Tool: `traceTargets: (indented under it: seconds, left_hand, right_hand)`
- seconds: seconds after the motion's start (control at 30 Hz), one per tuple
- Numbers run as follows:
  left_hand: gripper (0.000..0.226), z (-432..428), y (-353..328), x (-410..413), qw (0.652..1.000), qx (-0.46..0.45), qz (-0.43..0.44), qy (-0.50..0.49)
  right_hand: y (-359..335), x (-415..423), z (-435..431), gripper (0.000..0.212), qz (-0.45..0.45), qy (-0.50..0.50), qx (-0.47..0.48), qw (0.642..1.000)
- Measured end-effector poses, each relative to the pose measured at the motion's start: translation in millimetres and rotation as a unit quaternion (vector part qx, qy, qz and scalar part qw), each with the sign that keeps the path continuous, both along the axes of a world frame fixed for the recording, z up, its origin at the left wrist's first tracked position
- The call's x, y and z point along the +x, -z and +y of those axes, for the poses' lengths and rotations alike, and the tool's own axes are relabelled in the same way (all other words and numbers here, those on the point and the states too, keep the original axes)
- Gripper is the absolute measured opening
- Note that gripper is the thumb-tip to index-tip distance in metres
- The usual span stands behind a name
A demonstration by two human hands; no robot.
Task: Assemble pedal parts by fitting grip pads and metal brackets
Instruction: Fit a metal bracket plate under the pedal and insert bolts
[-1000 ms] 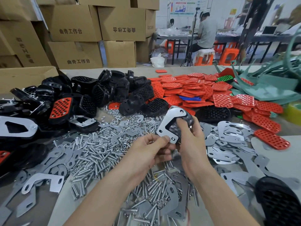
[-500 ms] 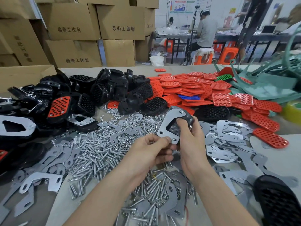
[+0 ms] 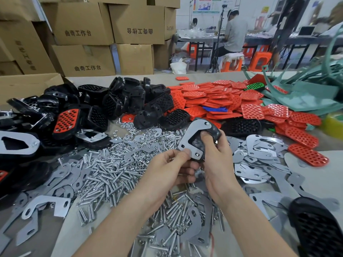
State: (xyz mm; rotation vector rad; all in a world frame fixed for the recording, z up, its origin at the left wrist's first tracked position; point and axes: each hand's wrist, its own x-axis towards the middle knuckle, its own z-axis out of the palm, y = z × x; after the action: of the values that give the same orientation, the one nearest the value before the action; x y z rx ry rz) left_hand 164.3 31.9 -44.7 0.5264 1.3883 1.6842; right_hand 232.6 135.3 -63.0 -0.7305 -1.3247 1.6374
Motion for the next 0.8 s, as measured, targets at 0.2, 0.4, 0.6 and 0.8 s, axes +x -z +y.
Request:
traceTargets:
  seconds: [0.2, 0.4, 0.6, 0.8]
  left_hand:
    - [0.020, 0.0, 2.1, -0.7, 1.000, -0.005, 0.029, 0.006]
    - [0.020, -0.5, 4.1, 1.0, 0.999, -0.001, 0.042, -0.004]
    - [0.024, -1.4, 4.7, 4.1, 0.994, -0.018, 0.107, -0.009]
    - [0.027, -3.5, 4.1, 3.9, 0.976, -0.048, 0.211, -0.020]
  right_hand:
    - [-2.6, 0.9, -1.0, 0.022, 0.005, -0.001, 0.001, 1.000]
    - [-3.3, 1.9, -2.6, 0.027, -0.001, -0.009, 0.023, 1.000]
    - [-3.0, 1.8, -2.5, 0.030, 0.008, -0.013, 0.028, 0.999]
    - [-3.9, 2.0, -3.6, 0.028, 0.018, -0.021, 0.015, 0.999]
